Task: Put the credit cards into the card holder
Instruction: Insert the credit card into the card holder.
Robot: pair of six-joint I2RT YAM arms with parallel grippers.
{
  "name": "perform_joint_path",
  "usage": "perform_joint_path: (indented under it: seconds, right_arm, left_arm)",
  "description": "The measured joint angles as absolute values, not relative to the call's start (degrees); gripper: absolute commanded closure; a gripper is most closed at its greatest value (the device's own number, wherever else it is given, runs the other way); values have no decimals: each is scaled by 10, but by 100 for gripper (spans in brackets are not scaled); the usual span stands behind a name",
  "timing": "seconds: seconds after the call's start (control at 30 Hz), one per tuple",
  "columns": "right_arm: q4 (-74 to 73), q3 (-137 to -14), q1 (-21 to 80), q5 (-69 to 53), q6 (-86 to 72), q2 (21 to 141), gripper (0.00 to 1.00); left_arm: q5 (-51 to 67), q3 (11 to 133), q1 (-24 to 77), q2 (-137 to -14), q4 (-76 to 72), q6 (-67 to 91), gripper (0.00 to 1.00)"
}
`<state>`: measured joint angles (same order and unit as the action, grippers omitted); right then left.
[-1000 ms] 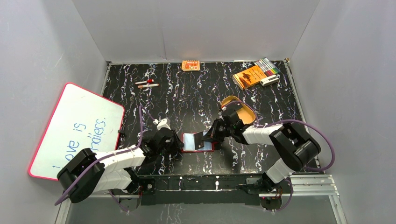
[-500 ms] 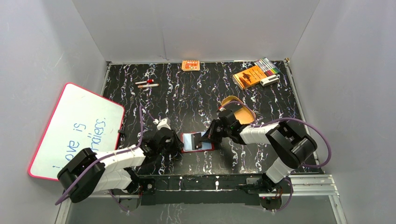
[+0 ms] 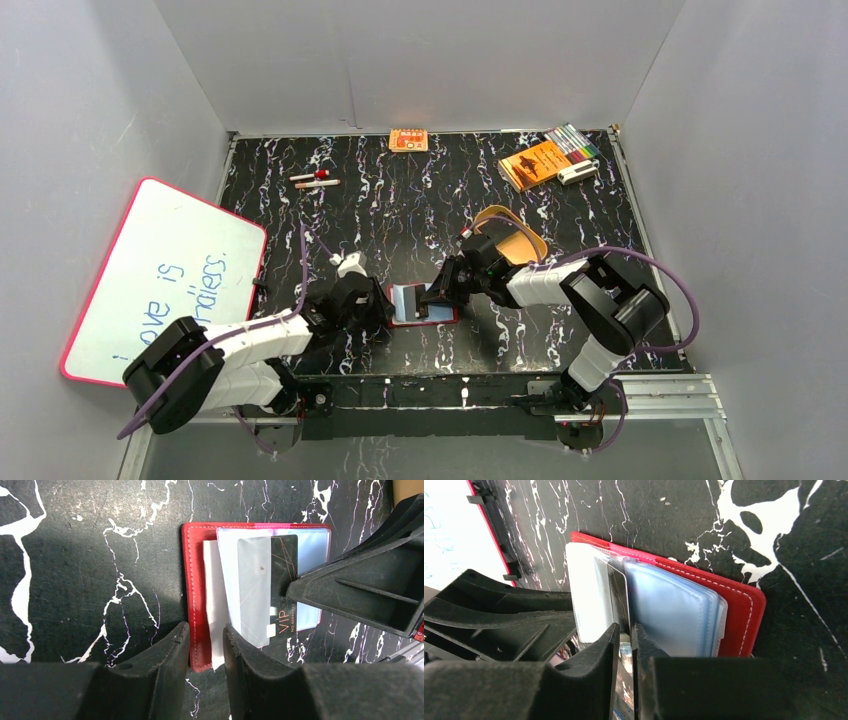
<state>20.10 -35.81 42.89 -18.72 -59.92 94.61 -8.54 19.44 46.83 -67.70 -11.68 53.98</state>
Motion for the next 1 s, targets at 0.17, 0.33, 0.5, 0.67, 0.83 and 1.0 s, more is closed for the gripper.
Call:
perform_joint_path:
  seconds: [0.17,0.33,0.5,0.67,0.83,1.0]
  right_arm:
    - [196,-361,433,-185,-598,944,60]
    - [189,-366,436,-182,-596,941,57]
    - [170,-378,440,-179,-587,941,57]
    - [144,-397,451,-167,-568,942,58]
    - [134,-416,459,-166,-557,959,59]
    - [134,-425,463,-167,-553,969,59]
  left_arm:
    - [-97,199,468,-668,-96,538,67]
    - [-104,199,468,-662,-85,539,66]
    - [-116,199,468,-651,-69,540,67]
    - [-132,201,468,-646,-51,535,77]
    - [-136,216,468,-676,-55,535,83]
    - [-137,220,468,-688,-65,535,87]
